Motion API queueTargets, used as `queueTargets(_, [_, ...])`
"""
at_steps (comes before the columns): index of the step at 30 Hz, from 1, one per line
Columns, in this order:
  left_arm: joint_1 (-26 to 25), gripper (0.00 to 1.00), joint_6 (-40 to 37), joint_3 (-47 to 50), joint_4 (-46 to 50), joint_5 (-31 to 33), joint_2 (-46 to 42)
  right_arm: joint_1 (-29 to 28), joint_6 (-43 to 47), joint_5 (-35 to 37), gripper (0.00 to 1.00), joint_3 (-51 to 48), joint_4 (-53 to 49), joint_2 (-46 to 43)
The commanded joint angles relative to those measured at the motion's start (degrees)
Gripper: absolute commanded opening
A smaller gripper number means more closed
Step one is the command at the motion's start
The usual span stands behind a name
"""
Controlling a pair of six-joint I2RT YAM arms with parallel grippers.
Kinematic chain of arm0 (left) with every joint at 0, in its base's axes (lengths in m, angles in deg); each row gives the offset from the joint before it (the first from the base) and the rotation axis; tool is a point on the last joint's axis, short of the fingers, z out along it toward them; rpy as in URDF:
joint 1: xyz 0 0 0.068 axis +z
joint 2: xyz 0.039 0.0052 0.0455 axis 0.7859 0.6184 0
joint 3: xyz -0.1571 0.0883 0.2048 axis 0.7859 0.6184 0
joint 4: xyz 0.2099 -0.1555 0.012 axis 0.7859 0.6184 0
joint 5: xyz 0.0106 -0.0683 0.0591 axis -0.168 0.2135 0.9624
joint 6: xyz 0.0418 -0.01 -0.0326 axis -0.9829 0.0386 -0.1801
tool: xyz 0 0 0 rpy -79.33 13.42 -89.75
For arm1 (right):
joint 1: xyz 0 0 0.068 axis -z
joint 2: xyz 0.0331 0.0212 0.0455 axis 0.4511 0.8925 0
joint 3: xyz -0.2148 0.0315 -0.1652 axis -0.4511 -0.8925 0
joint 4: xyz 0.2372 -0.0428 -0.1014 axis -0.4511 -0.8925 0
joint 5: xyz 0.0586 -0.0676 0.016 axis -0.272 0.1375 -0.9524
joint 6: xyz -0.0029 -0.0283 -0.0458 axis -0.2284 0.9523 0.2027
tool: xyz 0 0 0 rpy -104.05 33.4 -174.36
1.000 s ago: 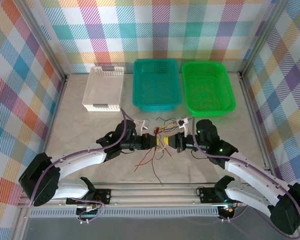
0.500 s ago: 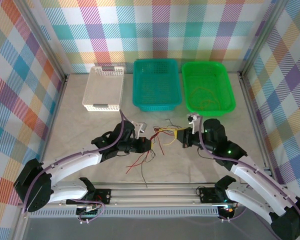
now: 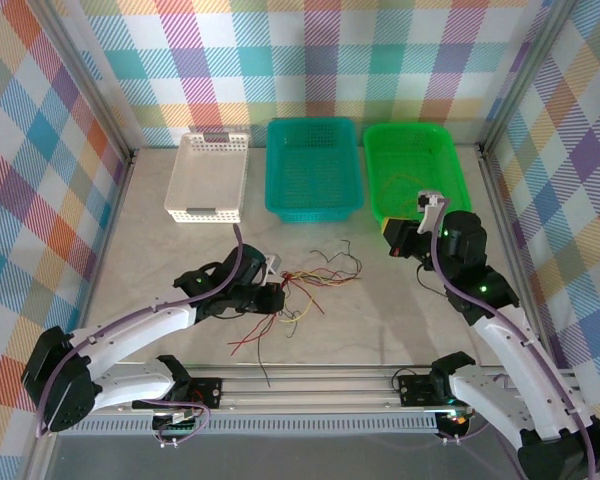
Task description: Untangle the cables
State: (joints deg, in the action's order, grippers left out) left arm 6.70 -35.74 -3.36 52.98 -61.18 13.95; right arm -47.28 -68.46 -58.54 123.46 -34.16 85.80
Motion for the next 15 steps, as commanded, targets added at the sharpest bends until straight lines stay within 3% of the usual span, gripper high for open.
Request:
queueTargets(1, [0.32, 0.0, -1.27, -2.47, 2.52, 0.1, -1.57, 0.17, -1.96, -12.7, 0.0, -0.05, 3.34, 3.27])
queueTargets(4, [0.28, 0.0, -1.25, -1.87, -1.04, -2.91, -1.86, -0.17, -5.29, -24.11, 0.02, -3.57, 12.35, 7.03])
queueTargets(6, [0.31, 0.0, -0.67, -1.62, -4.54, -4.12, -1.82, -1.28, -6.58, -27.05, 0.16, -5.89, 17.5, 9.28])
queueTargets(9, [0.33, 0.0, 0.34, -1.55, -9.7, -7.45, -1.39, -4.11, -4.63, -26.3, 0.38, -7.01, 19.8, 11.8])
queueTargets(12, [0.06, 0.0, 0.51, -1.64, -15.62, -11.49, -2.43, -4.58, -4.93, -24.37, 0.52, -8.18, 21.2, 14.16])
queueTargets(15, [-0.1, 0.0, -0.72, -1.7, -15.85, -12.63, -4.96, -4.58, -7.42, -23.97, 0.56, -7.47, 19.97, 18.52])
